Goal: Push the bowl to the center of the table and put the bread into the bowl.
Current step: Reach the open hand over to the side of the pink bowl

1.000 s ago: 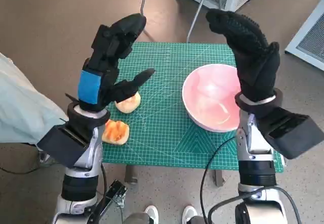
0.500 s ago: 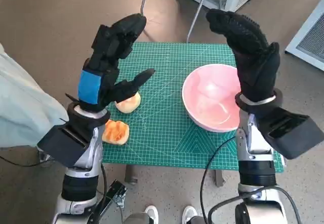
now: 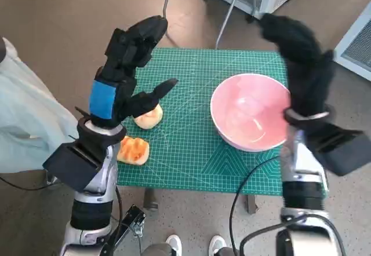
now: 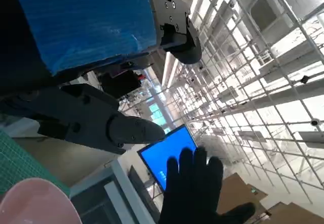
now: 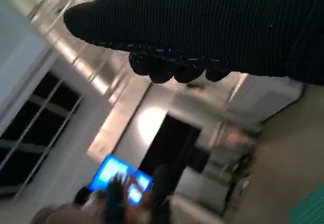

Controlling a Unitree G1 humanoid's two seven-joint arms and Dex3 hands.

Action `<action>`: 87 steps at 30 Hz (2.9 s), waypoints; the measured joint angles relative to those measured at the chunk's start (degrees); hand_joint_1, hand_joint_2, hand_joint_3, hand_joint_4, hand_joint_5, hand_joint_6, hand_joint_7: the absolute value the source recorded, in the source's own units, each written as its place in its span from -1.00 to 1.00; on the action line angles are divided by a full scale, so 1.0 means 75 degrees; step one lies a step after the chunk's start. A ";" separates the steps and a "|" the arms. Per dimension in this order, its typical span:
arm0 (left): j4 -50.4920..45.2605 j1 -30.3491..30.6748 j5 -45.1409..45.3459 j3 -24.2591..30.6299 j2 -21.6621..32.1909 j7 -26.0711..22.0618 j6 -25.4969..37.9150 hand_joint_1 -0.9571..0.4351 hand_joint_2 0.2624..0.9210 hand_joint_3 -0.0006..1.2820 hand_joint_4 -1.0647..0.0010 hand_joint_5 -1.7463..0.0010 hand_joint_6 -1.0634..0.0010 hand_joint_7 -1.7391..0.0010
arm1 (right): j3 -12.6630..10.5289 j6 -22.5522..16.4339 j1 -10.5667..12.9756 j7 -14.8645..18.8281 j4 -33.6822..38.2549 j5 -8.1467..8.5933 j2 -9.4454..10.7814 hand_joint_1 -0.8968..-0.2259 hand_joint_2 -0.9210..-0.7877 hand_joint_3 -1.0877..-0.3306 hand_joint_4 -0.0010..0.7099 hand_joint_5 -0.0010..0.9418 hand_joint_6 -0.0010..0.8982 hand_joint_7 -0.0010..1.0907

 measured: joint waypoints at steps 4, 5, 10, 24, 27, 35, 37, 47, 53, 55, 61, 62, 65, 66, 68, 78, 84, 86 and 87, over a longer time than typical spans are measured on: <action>0.0003 0.0003 -0.0008 0.0005 -0.0002 -0.0007 0.0000 -0.17 1.00 -0.66 0.28 1.00 0.75 0.21 | -0.0246 -0.0238 -0.0033 -0.0463 0.0553 -0.0262 -0.0273 -0.31 -1.00 -0.43 -0.29 -1.00 -1.00 0.42; 0.0003 0.0004 -0.0008 0.0006 -0.0002 -0.0007 -0.0001 -0.17 1.00 -0.66 0.28 1.00 0.75 0.21 | -0.0277 -0.0276 -0.0035 -0.0537 0.0655 -0.0299 -0.0319 -0.30 -1.00 -0.44 -0.30 -1.00 -1.00 0.41; 0.0011 0.0015 -0.0009 0.0023 -0.0005 -0.0007 -0.0008 -0.17 1.00 -0.66 0.28 1.00 0.75 0.21 | -0.0474 -0.0489 -0.0051 -0.1057 0.1488 -0.0565 -0.0595 -0.26 -1.00 -0.47 -0.33 -1.00 -1.00 0.38; 0.0041 0.0029 -0.0007 0.0036 -0.0036 -0.0004 -0.0021 -0.17 1.00 -0.66 0.29 1.00 0.75 0.23 | -0.0612 -0.0743 -0.0048 -0.2276 0.3729 -0.0991 -0.0857 -0.08 -1.00 -0.52 -0.25 -0.97 -1.00 0.45; 0.0041 0.0030 -0.0005 0.0037 -0.0036 -0.0003 -0.0021 -0.17 1.00 -0.66 0.29 1.00 0.75 0.23 | -0.0528 -0.0645 -0.0036 -0.2567 0.4071 -0.1192 -0.0854 -0.07 -1.00 -0.54 -0.22 -0.96 -1.00 0.43; 0.0041 0.0049 -0.0002 0.0040 -0.0030 -0.0001 -0.0021 -0.17 1.00 -0.66 0.29 1.00 0.74 0.23 | -0.0385 -0.0234 -0.0016 -0.2979 0.4604 -0.1458 -0.0792 0.02 -1.00 -0.59 -0.18 -0.96 -0.91 0.35; 0.0041 0.0062 -0.0002 0.0043 -0.0026 -0.0001 -0.0021 -0.17 1.00 -0.66 0.29 1.00 0.74 0.23 | -0.0427 -0.0143 -0.0014 -0.2962 0.4667 -0.1402 -0.0729 0.01 -1.00 -0.58 -0.18 -0.96 -0.89 0.35; 0.0036 0.0110 -0.0001 0.0068 0.0043 -0.0003 -0.0021 -0.17 1.00 -0.66 0.30 1.00 0.74 0.24 | -0.0839 0.0313 -0.0032 -0.2462 0.4880 -0.0810 -0.0083 -0.08 -1.00 -0.56 -0.10 -0.94 -0.78 0.33; 0.0006 0.0159 0.0003 0.0069 0.0116 -0.0004 -0.0021 -0.17 1.00 -0.66 0.30 1.00 0.73 0.24 | -0.0975 0.0613 -0.0159 -0.2348 0.4962 -0.0629 0.0298 -0.07 -1.00 -0.56 -0.07 -0.95 -0.70 0.27; -0.0002 0.0180 0.0003 0.0070 0.0146 -0.0005 -0.0021 -0.17 1.00 -0.66 0.30 1.00 0.73 0.24 | -0.0972 0.0706 -0.0221 -0.2348 0.4992 -0.0631 0.0409 -0.07 -1.00 -0.57 -0.07 -0.96 -0.69 0.26; -0.0042 0.0265 0.0005 0.0078 0.0225 -0.0008 -0.0021 -0.17 1.00 -0.66 0.30 1.00 0.73 0.25 | -0.0980 0.0996 -0.0430 -0.2327 0.5059 -0.0629 0.0653 -0.06 -1.00 -0.57 -0.08 -0.97 -0.68 0.23; -0.0051 0.0279 0.0004 0.0081 0.0234 -0.0011 -0.0021 -0.17 1.00 -0.66 0.30 1.00 0.73 0.25 | -0.0979 0.1045 -0.0457 -0.2326 0.5067 -0.0632 0.0683 -0.06 -1.00 -0.57 -0.09 -0.97 -0.67 0.23; -0.0100 0.0336 0.0003 0.0094 0.0266 -0.0027 -0.0021 -0.17 1.00 -0.66 0.30 1.00 0.72 0.25 | -0.0977 0.1169 -0.0539 -0.2328 0.5092 -0.0637 0.0759 -0.05 -1.00 -0.57 -0.09 -0.98 -0.67 0.21; -0.0118 0.0354 0.0003 0.0100 0.0275 -0.0029 -0.0021 -0.17 1.00 -0.66 0.30 1.00 0.72 0.26 | -0.0977 0.1197 -0.0560 -0.2328 0.5096 -0.0637 0.0777 -0.05 -1.00 -0.59 -0.11 -0.98 -0.67 0.21; -0.0158 0.0402 0.0002 0.0121 0.0295 -0.0037 -0.0021 -0.18 1.00 -0.67 0.30 1.00 0.72 0.26 | -0.0978 0.1247 -0.0617 -0.2328 0.5099 -0.0638 0.0829 -0.05 -1.00 -0.60 -0.12 -0.99 -0.67 0.20; -0.0195 0.0556 -0.0003 0.0244 0.0382 -0.0067 -0.0021 -0.17 1.00 -0.67 0.30 1.00 0.67 0.32 | -0.1056 0.1535 -0.0902 -0.2327 0.5110 -0.0565 0.1087 0.00 -1.00 -0.62 -0.07 -0.97 -0.64 0.21; -0.0217 0.0626 0.0002 0.0249 0.0383 -0.0065 -0.0020 -0.17 1.00 -0.68 0.30 1.00 0.65 0.34 | -0.1169 0.1683 -0.1121 -0.2328 0.5117 -0.0545 0.1213 0.02 -1.00 -0.58 -0.03 -0.96 -0.57 0.24; -0.0248 0.0650 0.0003 0.0248 0.0382 -0.0065 -0.0019 -0.17 1.00 -0.68 0.30 1.00 0.65 0.34 | -0.1213 0.1739 -0.1189 -0.2327 0.5125 -0.0533 0.1259 0.02 -1.00 -0.55 -0.02 -0.96 -0.56 0.25; -0.0263 0.0661 0.0003 0.0248 0.0382 -0.0065 -0.0018 -0.17 1.00 -0.68 0.30 1.00 0.65 0.35 | -0.1237 0.1763 -0.1221 -0.2326 0.5131 -0.0523 0.1276 0.02 -1.00 -0.53 -0.02 -0.96 -0.55 0.26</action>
